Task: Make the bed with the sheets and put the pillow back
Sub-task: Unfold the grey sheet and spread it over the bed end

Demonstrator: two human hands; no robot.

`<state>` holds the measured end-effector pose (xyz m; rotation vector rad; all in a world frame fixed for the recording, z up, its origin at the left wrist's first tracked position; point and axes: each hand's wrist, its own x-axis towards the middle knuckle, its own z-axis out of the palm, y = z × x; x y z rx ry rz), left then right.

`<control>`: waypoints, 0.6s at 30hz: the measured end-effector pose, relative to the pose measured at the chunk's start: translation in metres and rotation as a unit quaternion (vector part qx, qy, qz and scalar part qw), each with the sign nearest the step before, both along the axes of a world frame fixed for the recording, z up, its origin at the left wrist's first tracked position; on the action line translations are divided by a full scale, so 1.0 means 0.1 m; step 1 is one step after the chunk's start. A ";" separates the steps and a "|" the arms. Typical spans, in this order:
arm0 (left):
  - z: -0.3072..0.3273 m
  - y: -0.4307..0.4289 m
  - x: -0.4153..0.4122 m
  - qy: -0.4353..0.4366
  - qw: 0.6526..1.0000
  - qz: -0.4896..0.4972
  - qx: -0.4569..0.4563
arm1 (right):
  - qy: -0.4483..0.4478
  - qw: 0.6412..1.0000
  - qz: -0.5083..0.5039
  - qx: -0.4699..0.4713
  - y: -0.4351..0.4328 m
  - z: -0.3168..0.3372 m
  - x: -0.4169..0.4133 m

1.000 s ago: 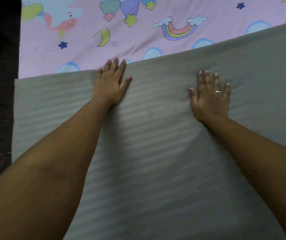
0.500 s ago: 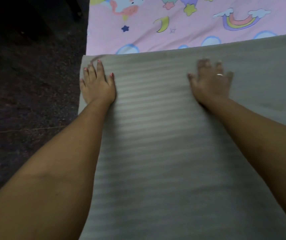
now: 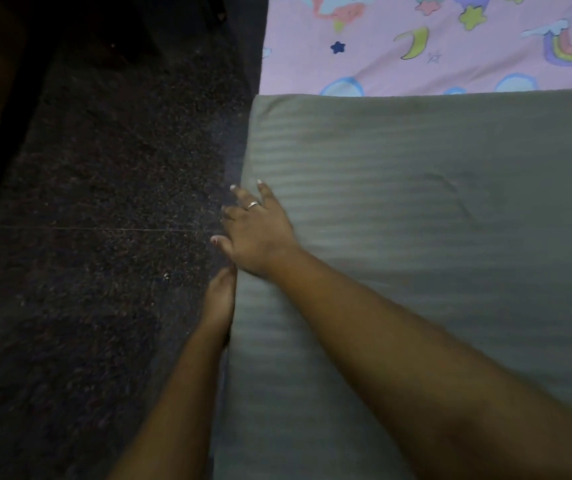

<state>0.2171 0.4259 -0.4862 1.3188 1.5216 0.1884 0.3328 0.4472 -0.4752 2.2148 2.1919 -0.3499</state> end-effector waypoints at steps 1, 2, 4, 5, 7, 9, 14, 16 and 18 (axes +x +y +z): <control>0.04 -0.15 -0.09 0.010 0.999 0.017 -0.036 | 0.017 0.999 0.031 -0.015 0.03 0.04 0.03; 0.07 -0.28 -0.19 0.001 0.996 0.048 -0.070 | 0.047 0.997 0.047 -0.028 0.07 0.09 0.07; 0.15 -0.47 -0.31 -0.023 0.986 0.107 -0.123 | 0.088 0.994 0.056 -0.025 0.13 0.18 0.22; 0.20 -0.54 -0.34 -0.028 0.981 0.129 -0.145 | 0.078 0.995 0.057 -0.012 0.14 0.20 0.27; 0.23 -0.65 -0.40 -0.027 0.974 0.147 -0.168 | 0.024 0.998 0.050 0.005 0.07 0.15 0.30; 0.29 -0.70 -0.43 -0.029 0.970 0.161 -0.178 | 0.000 0.999 0.043 0.024 -0.12 0.05 0.15; 0.23 -0.82 -0.70 -0.161 0.922 0.265 -0.232 | 0.005 0.994 0.097 0.041 -0.74 0.10 -0.48; 0.19 -0.89 -0.89 -0.166 0.904 0.331 -0.212 | 0.018 0.990 0.130 0.060 -1.08 0.14 -0.78; 0.20 -0.96 -1.07 -0.147 0.896 0.372 -0.193 | 0.057 0.981 0.178 0.044 -1.41 0.13 -1.07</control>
